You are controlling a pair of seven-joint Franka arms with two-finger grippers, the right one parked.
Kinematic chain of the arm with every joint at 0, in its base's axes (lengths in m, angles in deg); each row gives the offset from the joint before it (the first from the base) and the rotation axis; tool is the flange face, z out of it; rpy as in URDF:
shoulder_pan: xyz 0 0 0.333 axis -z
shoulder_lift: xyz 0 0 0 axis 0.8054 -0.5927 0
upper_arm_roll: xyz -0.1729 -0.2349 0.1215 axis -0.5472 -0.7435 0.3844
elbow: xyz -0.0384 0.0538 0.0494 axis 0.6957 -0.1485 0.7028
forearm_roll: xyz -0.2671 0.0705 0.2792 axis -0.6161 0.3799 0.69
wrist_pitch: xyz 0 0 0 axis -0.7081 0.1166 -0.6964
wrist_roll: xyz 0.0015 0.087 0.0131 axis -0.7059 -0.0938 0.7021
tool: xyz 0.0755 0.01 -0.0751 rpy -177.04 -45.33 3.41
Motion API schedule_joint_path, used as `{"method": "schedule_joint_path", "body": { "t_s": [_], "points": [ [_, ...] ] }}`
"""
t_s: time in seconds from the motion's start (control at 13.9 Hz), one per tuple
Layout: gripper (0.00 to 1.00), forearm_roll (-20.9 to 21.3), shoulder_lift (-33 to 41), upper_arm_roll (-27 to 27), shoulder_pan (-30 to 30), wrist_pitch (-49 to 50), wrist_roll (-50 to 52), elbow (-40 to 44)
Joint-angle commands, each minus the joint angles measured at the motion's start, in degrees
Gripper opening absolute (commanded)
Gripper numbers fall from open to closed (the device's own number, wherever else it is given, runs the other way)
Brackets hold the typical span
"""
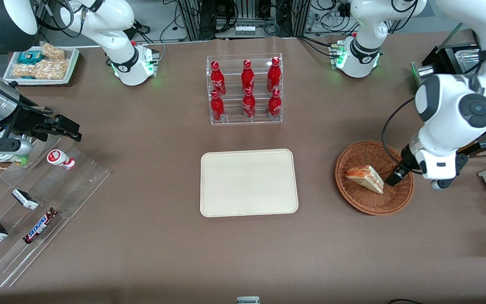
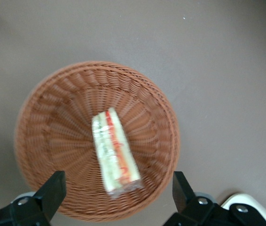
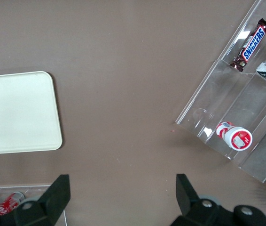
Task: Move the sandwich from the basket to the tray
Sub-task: 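Lower the left gripper and close it on the wrapped sandwich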
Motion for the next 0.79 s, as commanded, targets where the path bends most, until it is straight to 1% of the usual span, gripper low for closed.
{"method": "schedule_joint_path", "body": {
  "t_s": [0.0, 0.14, 0.22, 0.29, 0.51, 0.65, 0.72],
  "points": [
    [1.00, 1.16, -2.60, 0.11, 2.24, -1.80, 6.96, 0.14],
    [1.00, 1.69, -2.26, 0.11, 2.24, -2.41, 6.88, -3.26],
    [1.00, 2.91, -2.09, 0.11, 2.15, -4.50, 6.97, -6.07],
    [1.00, 2.92, -2.00, 0.20, 1.98, -7.40, 7.14, -8.10],
    [1.00, 2.92, -1.64, 0.38, 1.71, -9.61, 8.81, -10.93],
    [1.00, 3.01, -2.08, 0.38, 2.15, -10.85, 11.70, -12.41],
    [1.00, 2.92, -1.91, 0.38, 1.89, -14.16, 12.41, -13.91]
  ]
}}
